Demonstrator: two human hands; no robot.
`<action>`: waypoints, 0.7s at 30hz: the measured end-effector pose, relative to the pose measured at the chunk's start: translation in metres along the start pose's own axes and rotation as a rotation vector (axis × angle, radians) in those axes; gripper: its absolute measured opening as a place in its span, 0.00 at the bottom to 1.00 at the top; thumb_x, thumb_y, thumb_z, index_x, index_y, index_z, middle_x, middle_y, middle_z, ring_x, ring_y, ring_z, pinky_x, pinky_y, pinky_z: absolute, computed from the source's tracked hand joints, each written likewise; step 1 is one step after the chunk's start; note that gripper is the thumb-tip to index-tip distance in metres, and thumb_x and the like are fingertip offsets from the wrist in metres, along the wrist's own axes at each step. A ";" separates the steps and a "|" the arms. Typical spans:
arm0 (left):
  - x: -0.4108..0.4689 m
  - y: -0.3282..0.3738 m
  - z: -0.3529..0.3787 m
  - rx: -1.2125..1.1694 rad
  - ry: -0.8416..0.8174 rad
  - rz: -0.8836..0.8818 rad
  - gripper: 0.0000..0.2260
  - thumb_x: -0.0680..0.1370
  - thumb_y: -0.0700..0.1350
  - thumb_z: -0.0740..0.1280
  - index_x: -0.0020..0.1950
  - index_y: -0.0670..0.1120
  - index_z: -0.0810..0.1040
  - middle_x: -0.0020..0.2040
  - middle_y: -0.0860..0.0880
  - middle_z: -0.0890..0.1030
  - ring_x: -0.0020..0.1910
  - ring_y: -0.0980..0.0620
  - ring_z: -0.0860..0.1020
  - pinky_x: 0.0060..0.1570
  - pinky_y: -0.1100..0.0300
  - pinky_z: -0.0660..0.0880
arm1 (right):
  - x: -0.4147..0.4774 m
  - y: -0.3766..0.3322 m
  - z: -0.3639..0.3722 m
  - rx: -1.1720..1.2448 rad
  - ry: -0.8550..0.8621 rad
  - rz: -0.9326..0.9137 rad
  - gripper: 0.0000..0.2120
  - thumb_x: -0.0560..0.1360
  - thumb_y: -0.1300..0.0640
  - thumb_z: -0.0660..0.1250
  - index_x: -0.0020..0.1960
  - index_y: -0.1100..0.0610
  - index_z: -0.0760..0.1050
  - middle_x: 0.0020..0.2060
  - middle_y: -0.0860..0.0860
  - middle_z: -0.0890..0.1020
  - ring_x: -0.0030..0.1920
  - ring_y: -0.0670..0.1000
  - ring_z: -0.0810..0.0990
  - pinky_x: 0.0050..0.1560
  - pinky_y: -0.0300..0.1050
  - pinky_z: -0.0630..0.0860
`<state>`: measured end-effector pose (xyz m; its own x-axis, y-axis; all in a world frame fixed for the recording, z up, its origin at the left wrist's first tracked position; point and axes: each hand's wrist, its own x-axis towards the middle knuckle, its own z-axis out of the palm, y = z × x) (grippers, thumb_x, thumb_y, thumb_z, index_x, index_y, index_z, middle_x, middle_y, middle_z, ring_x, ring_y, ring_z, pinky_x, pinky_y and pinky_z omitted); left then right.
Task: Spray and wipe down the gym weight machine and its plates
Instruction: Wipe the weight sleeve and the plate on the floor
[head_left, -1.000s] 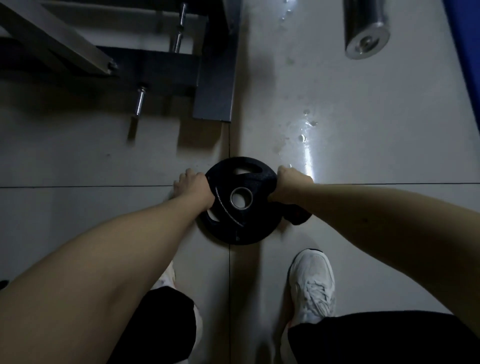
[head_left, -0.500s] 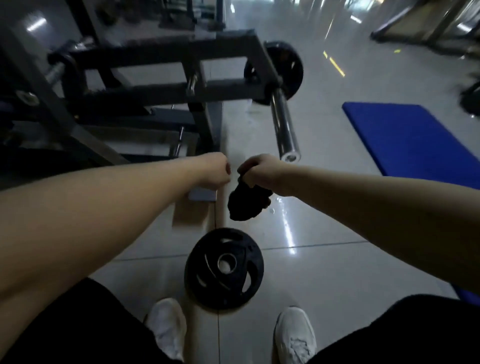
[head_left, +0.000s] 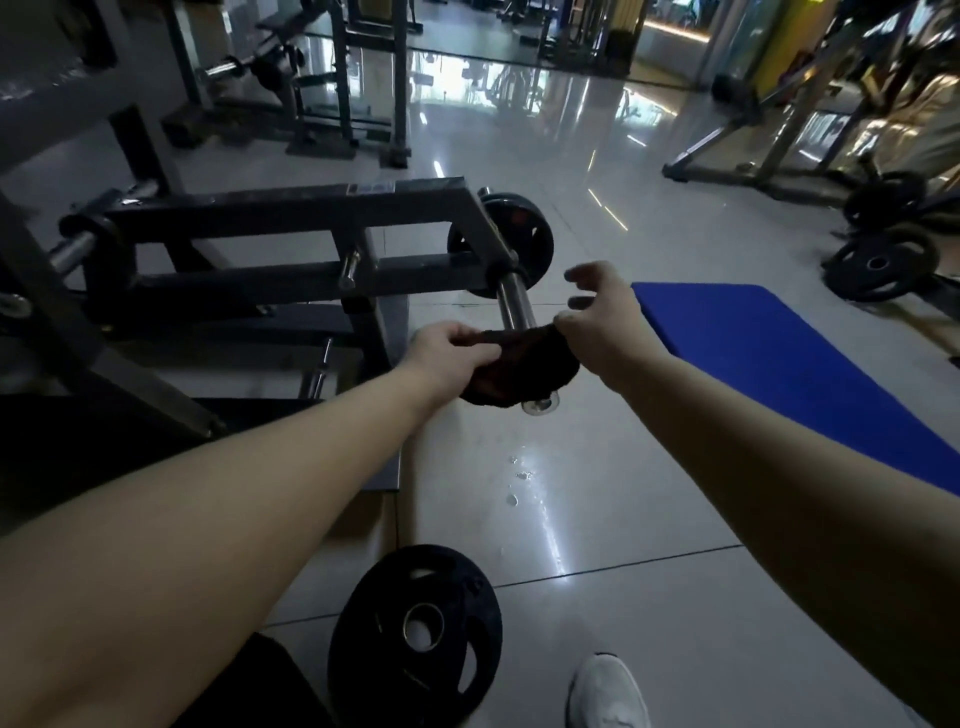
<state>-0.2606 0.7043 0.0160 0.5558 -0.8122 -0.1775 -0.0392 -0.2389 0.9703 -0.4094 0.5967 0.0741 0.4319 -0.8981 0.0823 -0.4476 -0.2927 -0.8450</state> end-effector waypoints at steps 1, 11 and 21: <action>0.004 0.000 0.005 0.015 0.039 0.049 0.09 0.77 0.43 0.74 0.56 0.47 0.81 0.51 0.48 0.84 0.49 0.50 0.83 0.51 0.56 0.82 | 0.004 0.008 -0.002 -0.020 0.051 -0.009 0.23 0.75 0.66 0.68 0.67 0.52 0.72 0.62 0.53 0.76 0.58 0.51 0.79 0.46 0.45 0.83; 0.046 -0.030 0.044 0.167 0.121 0.124 0.17 0.78 0.35 0.69 0.65 0.49 0.78 0.50 0.55 0.78 0.54 0.51 0.79 0.53 0.65 0.75 | 0.028 0.075 0.039 -0.100 -0.014 0.001 0.10 0.78 0.52 0.70 0.58 0.53 0.81 0.49 0.50 0.84 0.51 0.52 0.82 0.58 0.53 0.80; 0.044 -0.044 0.070 0.200 0.099 -0.146 0.18 0.71 0.61 0.67 0.50 0.50 0.76 0.49 0.47 0.83 0.48 0.44 0.83 0.52 0.44 0.82 | 0.042 0.084 0.026 -0.316 -0.228 -0.063 0.24 0.83 0.56 0.62 0.78 0.45 0.67 0.65 0.54 0.81 0.59 0.57 0.82 0.59 0.51 0.79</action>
<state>-0.2924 0.6423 -0.0463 0.6455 -0.7079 -0.2868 -0.1106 -0.4582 0.8820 -0.4086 0.5429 -0.0066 0.6132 -0.7897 -0.0204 -0.6180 -0.4635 -0.6350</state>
